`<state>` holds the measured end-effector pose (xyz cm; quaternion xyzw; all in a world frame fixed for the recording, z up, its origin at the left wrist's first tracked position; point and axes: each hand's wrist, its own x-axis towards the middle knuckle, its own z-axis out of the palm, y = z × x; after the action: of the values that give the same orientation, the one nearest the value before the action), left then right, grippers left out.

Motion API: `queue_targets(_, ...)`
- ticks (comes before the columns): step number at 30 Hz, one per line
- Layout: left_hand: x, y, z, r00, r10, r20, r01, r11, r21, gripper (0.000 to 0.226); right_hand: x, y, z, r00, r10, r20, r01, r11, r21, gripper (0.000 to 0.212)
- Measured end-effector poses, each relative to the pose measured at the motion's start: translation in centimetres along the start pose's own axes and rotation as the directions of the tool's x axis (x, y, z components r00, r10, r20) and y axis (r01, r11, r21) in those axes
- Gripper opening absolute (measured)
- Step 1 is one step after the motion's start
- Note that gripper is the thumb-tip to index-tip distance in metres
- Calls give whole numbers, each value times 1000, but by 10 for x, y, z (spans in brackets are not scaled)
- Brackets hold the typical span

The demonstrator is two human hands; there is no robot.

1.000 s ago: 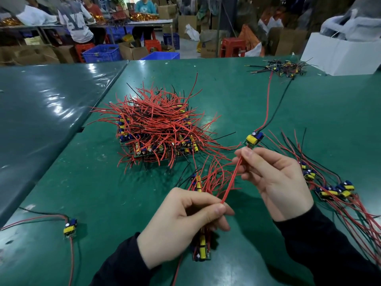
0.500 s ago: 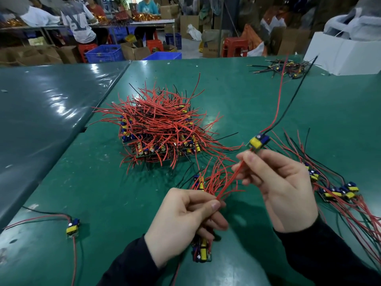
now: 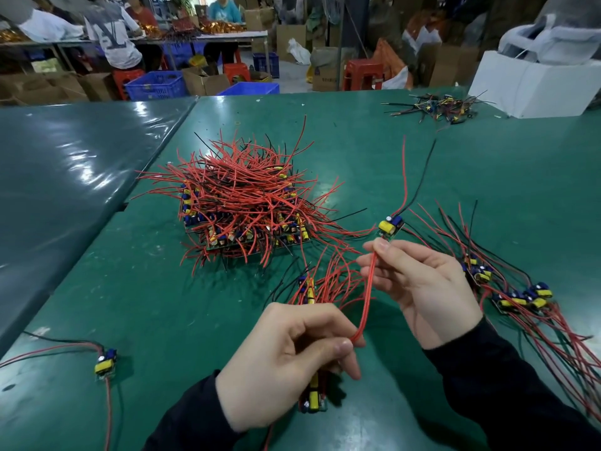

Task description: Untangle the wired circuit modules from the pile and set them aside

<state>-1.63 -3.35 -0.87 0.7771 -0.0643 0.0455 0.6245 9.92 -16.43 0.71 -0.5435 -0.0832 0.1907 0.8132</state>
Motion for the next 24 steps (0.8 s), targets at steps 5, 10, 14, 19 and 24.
queue_targets(5,0,2,-2,999,37,-6,-37,998,-48,12,4,-2,-2,999,37,5,-37,996,86,16)
queue_targets(10,1,0,-1,998,-39,44,44,991,-126,17,5,-4,-4,999,28,24,-30,997,75,16)
queue_targets(14,1,0,-1,996,-78,48,84,987,-137,12,2,-4,-3,999,4,41,-7,998,63,16)
queue_targets(19,1,-2,1,935,-339,101,353,879,-321,6,-9,-1,2,965,-178,190,174,984,38,15)
queue_targets(24,0,1,-13,900,-316,300,420,814,-402,22,-9,-2,1,953,-197,233,208,978,-26,16)
